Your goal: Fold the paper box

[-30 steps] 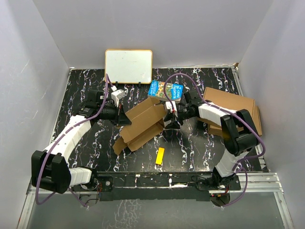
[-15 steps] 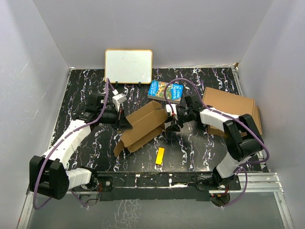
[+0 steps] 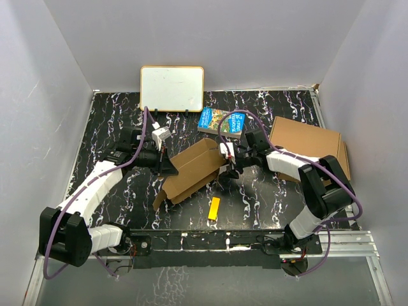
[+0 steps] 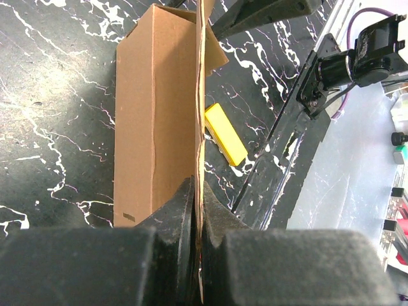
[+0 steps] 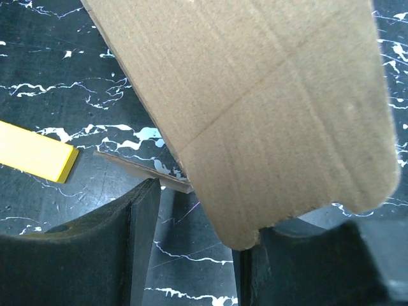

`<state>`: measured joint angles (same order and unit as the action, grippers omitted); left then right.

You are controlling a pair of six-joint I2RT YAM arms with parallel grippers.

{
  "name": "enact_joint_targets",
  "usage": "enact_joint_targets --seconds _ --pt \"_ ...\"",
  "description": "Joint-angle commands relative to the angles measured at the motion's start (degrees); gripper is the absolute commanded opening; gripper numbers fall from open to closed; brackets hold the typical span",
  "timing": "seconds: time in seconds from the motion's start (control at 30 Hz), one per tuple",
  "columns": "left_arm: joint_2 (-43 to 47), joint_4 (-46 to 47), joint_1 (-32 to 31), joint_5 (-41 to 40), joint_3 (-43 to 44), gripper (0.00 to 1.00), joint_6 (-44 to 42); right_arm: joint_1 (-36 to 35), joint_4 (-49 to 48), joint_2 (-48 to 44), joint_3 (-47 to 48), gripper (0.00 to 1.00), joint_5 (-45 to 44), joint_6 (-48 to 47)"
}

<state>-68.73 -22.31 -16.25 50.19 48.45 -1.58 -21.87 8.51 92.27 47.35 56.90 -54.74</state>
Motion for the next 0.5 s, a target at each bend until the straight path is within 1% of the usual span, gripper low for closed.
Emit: enact_joint_targets --seconds 0.0,0.3,0.47 --pt "1.0 0.0 -0.2 0.7 0.3 0.0 -0.4 -0.5 -6.9 -2.6 -1.7 0.5 1.2 2.0" --pt "0.7 0.2 -0.3 0.5 0.3 0.0 -0.4 -0.7 -17.9 -3.5 -5.7 0.47 -1.6 12.0" --pt "0.6 0.2 -0.3 0.5 0.2 0.0 -0.4 -1.2 -21.8 -3.4 -6.8 0.45 -2.7 15.2"
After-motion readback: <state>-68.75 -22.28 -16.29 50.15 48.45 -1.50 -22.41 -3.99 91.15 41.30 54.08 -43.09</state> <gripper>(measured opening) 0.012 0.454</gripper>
